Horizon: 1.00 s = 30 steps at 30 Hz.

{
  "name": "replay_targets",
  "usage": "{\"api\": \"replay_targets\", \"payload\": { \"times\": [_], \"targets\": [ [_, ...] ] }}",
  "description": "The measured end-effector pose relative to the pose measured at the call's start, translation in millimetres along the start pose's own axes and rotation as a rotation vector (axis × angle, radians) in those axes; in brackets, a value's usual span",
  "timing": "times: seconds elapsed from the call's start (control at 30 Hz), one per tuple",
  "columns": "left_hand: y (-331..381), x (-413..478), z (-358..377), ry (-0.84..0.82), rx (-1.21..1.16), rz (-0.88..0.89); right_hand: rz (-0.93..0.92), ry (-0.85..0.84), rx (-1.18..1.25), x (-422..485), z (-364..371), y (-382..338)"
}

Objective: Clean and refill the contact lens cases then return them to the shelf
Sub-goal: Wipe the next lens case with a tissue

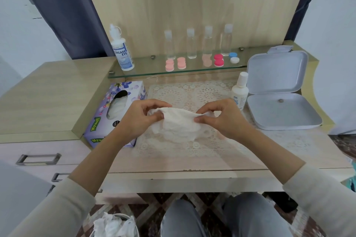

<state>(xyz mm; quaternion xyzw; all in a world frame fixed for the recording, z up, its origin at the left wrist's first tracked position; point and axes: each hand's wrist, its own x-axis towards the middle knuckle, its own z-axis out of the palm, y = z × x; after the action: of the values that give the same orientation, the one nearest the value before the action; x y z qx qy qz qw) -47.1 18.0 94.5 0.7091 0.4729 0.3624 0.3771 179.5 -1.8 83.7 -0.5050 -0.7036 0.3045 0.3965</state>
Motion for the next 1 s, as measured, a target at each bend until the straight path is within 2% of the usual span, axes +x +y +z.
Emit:
{"api": "replay_targets", "payload": {
  "times": [0.13,0.23,0.3,0.4,0.47,0.77,0.87,1.0],
  "targets": [
    [-1.7,1.7,4.0,0.282,0.102,-0.01,0.006,0.06,0.039,0.1,0.5,2.0],
    [4.7,-5.8,11.2,0.425,0.182,0.148,-0.012,0.103,0.067,0.4,0.3,5.7],
    [7.8,-13.6,19.1,0.361,0.232,0.246,-0.033,0.108,0.086,0.6,1.0,6.5],
    [5.8,-18.1,33.1,0.198,0.34,0.237,-0.055,0.098,0.132,-0.4,1.8,5.2],
    [1.7,-17.1,39.8,0.163,0.369,0.232,-0.053,0.093,0.167,-1.0,1.6,4.2],
    [2.9,-11.4,52.9,0.19,0.269,0.244,-0.043,0.006,0.205,-5.0,-5.8,5.9],
    [6.4,-11.1,49.8,0.19,0.207,0.148,-0.048,0.014,0.178,-6.3,-7.9,6.7],
    [7.3,-11.1,47.8,0.224,0.165,0.105,-0.055,-0.018,0.211,-7.9,-6.8,4.9]
  ]
}}
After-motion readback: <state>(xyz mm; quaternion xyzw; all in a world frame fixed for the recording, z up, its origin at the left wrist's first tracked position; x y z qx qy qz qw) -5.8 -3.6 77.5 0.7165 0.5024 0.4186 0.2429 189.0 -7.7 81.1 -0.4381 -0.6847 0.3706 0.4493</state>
